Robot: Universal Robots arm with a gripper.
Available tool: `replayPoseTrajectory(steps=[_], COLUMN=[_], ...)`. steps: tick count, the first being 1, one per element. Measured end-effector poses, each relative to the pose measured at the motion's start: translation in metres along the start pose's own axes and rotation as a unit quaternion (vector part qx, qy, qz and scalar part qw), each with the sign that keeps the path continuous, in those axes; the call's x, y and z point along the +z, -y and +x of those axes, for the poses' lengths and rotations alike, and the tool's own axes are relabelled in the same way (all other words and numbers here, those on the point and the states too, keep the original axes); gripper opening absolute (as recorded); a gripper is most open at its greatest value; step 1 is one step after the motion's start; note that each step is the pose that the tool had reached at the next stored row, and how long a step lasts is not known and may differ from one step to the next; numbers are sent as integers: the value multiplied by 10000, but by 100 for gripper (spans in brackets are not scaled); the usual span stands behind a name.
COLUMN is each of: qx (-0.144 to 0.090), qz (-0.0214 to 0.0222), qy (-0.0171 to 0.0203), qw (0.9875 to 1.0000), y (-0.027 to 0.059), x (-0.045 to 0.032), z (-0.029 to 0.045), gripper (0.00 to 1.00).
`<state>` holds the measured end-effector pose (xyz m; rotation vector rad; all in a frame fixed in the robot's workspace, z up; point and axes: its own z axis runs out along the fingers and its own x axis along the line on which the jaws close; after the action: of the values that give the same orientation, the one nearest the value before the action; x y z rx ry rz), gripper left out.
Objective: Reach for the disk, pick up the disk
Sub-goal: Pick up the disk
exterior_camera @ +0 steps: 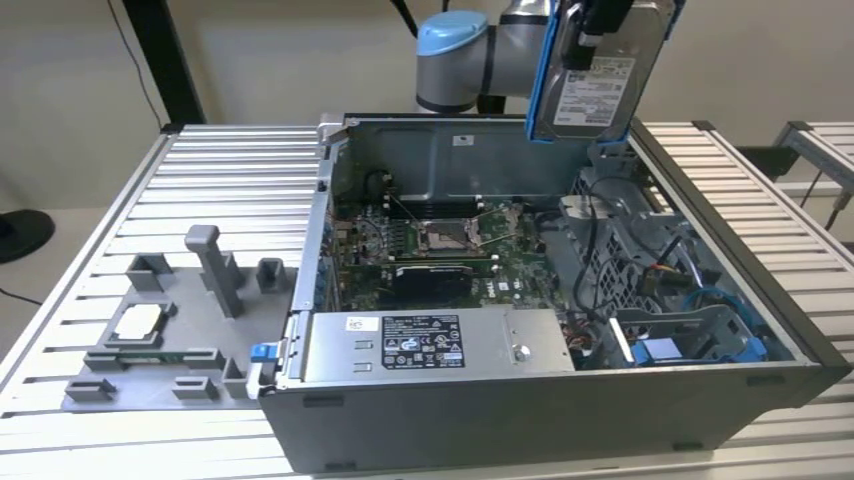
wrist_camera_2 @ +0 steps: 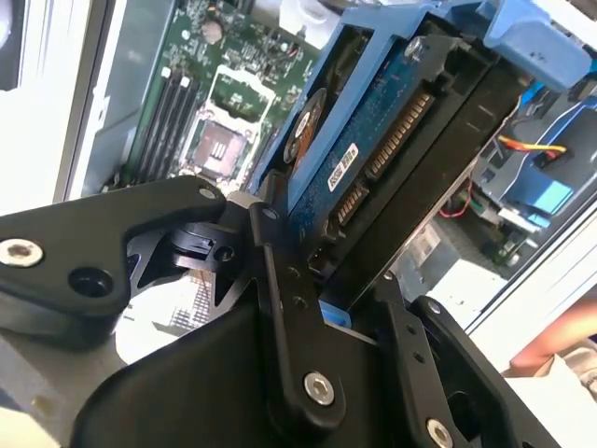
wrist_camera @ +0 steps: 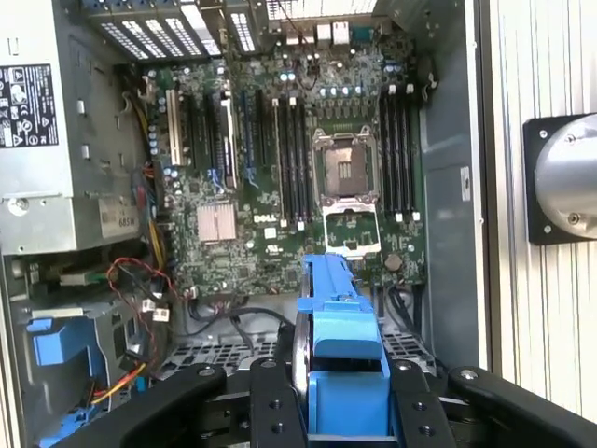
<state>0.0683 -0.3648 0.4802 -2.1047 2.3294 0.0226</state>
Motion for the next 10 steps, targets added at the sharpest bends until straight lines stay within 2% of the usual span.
replayPoseTrajectory(steps=[7,10], qx=[0,0], qz=[0,0], qy=[0,1], qw=[10000,10000], y=[205,263], x=[0,-1], z=[-21,-27], gripper=[0,0])
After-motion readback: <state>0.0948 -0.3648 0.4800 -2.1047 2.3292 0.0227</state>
